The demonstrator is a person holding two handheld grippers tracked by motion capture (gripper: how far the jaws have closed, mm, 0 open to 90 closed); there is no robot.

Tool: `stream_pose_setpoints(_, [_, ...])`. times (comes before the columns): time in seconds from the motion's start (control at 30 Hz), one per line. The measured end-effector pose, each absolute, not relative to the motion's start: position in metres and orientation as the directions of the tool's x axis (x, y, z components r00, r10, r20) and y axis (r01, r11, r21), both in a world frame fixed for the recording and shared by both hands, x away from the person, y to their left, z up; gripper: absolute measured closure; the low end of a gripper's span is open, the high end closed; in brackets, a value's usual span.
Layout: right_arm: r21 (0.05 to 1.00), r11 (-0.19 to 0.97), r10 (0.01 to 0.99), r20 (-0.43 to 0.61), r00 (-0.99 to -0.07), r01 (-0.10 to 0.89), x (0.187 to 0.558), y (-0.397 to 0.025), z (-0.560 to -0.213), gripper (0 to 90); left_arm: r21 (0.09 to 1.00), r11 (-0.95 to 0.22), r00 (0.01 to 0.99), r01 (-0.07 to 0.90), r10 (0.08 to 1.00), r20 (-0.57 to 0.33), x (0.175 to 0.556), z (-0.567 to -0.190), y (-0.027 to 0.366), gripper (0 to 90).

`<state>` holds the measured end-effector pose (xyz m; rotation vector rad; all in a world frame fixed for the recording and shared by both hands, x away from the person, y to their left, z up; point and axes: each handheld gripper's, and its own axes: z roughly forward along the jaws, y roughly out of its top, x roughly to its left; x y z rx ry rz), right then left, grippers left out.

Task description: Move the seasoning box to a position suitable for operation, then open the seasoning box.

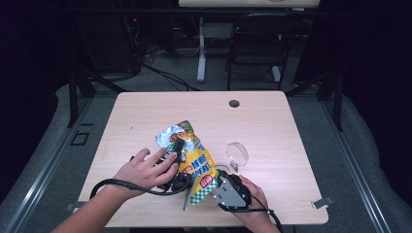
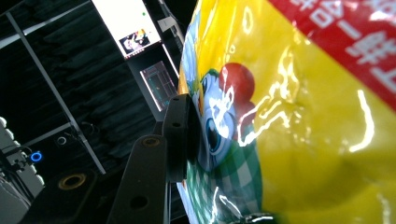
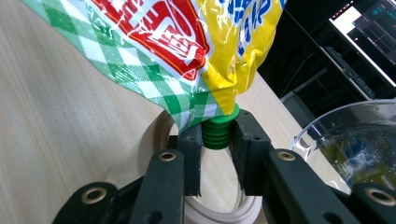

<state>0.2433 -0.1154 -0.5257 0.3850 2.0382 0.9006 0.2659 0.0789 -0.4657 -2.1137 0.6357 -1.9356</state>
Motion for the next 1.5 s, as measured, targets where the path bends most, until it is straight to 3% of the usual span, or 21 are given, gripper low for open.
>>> stream_pose_setpoints(1.5, [0.714,0.699,0.564,-0.592,-0.576,-0.049,0.2453,-0.1145,-0.5285,74.3,-0.482,-0.857,0.021,-0.184,-0.494,0.869,0.2587,-0.4638,0.0761,73.1])
